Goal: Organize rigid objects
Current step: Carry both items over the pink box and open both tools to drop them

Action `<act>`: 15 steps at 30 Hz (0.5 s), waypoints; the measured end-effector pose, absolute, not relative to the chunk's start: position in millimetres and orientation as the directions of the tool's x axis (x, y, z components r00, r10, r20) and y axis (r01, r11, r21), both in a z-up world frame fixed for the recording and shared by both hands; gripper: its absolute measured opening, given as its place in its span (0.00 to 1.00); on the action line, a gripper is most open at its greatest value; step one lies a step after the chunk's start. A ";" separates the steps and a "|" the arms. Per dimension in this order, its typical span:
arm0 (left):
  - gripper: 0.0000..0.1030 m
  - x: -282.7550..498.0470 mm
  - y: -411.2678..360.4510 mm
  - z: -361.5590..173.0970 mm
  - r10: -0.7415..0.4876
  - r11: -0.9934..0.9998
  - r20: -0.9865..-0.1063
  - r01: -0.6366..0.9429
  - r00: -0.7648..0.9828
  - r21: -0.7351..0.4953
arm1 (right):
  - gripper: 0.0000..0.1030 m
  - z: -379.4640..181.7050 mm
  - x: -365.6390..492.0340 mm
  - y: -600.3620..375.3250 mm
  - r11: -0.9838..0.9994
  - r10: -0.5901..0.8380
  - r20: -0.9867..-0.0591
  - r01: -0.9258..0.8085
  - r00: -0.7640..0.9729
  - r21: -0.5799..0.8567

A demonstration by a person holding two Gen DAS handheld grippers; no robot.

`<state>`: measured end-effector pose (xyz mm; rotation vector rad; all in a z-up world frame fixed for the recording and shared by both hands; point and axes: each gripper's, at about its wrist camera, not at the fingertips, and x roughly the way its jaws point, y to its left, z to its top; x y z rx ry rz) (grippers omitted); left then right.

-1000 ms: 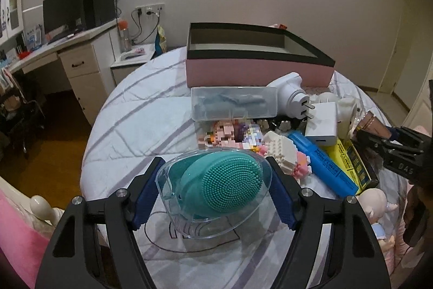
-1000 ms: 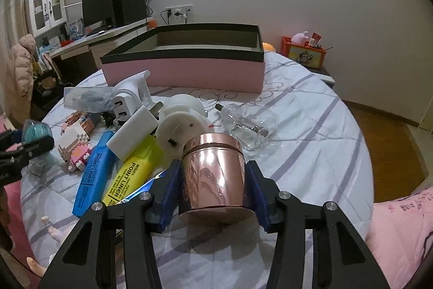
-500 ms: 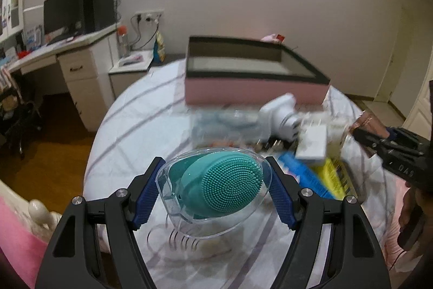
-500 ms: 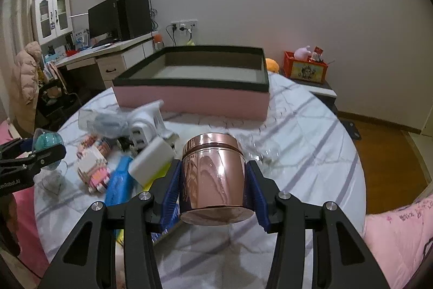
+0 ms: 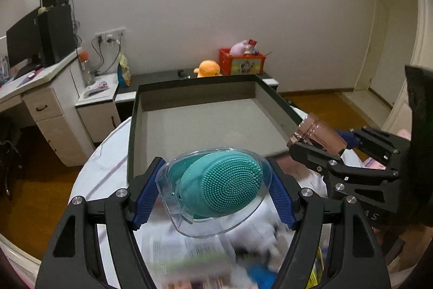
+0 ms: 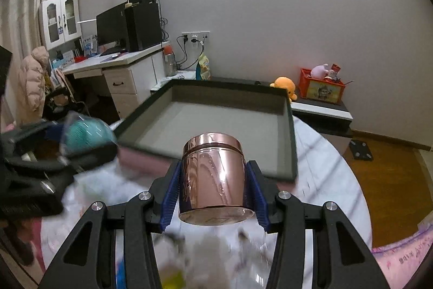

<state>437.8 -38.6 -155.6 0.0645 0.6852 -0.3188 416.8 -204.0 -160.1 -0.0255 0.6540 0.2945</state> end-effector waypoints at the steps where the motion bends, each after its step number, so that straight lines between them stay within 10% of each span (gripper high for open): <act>1: 0.72 451.8 -41.3 -157.3 -0.258 0.949 -0.645 0.312 0.719 -0.032 | 0.48 -158.9 430.1 -202.0 0.958 0.262 -0.609 -0.279 0.749 0.068; 15: 0.72 548.2 -38.8 -207.9 -0.195 0.964 -0.778 0.263 0.597 -0.040 | 0.48 -213.6 533.2 -188.0 0.958 0.250 -0.767 -0.267 0.590 0.106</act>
